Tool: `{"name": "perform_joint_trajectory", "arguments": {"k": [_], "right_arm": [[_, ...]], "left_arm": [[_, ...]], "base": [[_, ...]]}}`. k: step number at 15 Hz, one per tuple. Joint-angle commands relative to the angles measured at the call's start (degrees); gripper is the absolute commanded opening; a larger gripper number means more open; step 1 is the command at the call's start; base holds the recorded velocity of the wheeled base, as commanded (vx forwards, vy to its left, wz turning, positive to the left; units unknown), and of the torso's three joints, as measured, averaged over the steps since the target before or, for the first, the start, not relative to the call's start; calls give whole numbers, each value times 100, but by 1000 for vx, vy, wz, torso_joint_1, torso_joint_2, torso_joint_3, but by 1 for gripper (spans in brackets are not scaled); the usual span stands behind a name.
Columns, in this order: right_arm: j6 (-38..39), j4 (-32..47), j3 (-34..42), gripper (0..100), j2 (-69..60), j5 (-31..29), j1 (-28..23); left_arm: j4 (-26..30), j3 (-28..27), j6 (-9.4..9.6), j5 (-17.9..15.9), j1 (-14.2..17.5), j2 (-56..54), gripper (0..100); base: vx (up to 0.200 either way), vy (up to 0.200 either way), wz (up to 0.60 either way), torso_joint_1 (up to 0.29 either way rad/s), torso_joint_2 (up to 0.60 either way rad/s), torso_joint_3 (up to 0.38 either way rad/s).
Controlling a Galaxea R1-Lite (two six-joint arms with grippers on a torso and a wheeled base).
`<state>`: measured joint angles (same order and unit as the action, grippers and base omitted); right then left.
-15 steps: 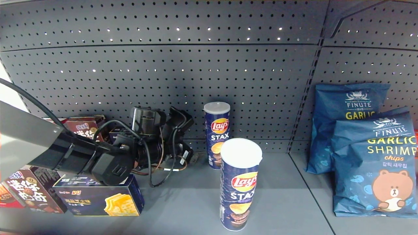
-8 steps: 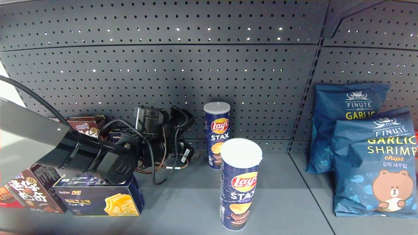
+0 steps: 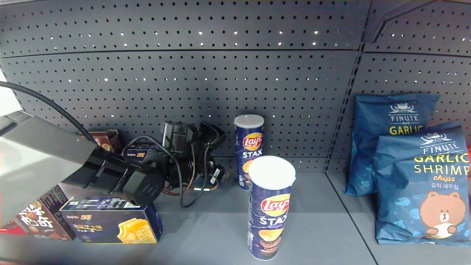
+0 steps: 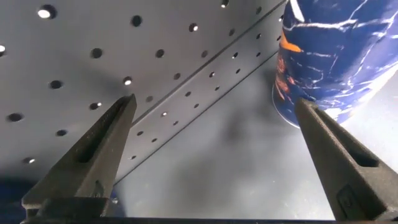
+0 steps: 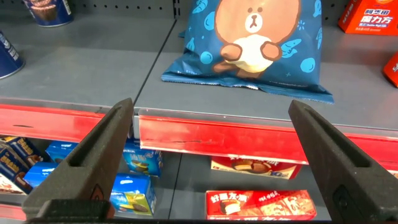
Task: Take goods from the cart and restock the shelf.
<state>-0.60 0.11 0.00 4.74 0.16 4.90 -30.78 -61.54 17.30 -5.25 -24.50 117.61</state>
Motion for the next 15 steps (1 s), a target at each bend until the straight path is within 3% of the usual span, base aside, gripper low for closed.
{"name": "perform_joint_trajectory", "arguments": {"k": [1,9,15], "right_arm": [[-2,-2,0,100,9,2,2],[-2,-2,0,100,9,2,2],[-2,-2,0,100,9,2,2]], "left_arm": [[2,-25,2,-2,-28,77,100],[2,98,28,51,-2,-608,100],[134,1434,-25,253,25,-2656,100]], "base": [[0,0,0,0,0,0],[0,0,0,0,0,0],[0,0,0,0,0,0]]}}
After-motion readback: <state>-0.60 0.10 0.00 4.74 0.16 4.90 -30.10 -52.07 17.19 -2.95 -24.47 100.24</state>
